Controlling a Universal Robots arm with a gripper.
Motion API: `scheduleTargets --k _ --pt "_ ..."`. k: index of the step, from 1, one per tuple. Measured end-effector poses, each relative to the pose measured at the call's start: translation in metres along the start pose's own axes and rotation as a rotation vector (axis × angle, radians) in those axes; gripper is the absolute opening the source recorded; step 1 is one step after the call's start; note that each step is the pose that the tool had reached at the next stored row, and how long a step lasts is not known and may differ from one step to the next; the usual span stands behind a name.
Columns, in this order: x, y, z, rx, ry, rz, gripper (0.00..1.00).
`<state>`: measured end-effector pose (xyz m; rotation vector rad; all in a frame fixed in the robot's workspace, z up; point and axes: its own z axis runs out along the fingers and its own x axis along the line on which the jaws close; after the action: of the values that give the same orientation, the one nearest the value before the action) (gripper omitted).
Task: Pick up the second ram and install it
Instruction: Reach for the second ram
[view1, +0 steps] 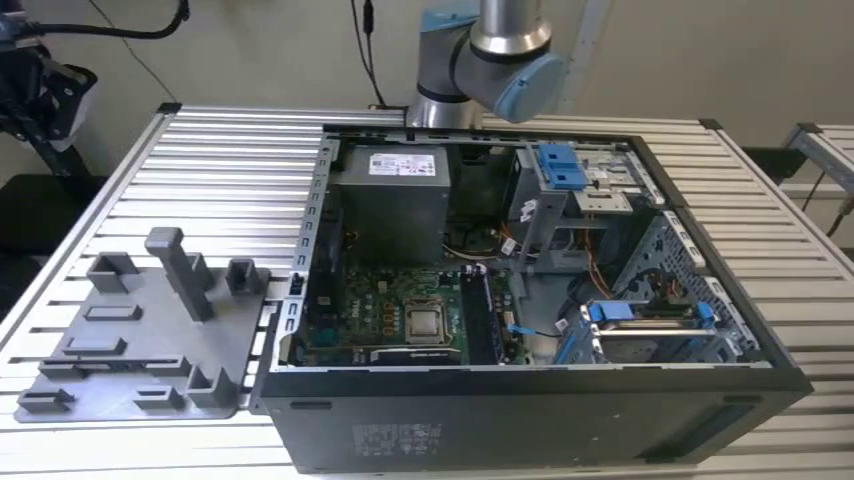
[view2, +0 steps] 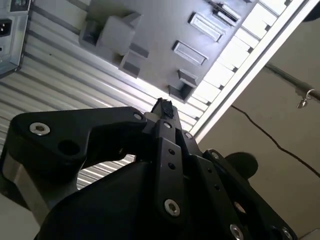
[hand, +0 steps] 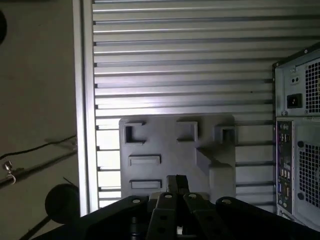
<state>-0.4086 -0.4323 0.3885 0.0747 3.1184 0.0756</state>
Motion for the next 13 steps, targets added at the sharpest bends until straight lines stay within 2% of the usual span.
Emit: scheduleTargets --k 6,13 --pt "0.0005 -0.0238 -0.0009 0.0 0.0001 0.0 0.11" --pt "-0.0008 -0.0555 -0.0018 0.0 0.0001 0.0 0.11"
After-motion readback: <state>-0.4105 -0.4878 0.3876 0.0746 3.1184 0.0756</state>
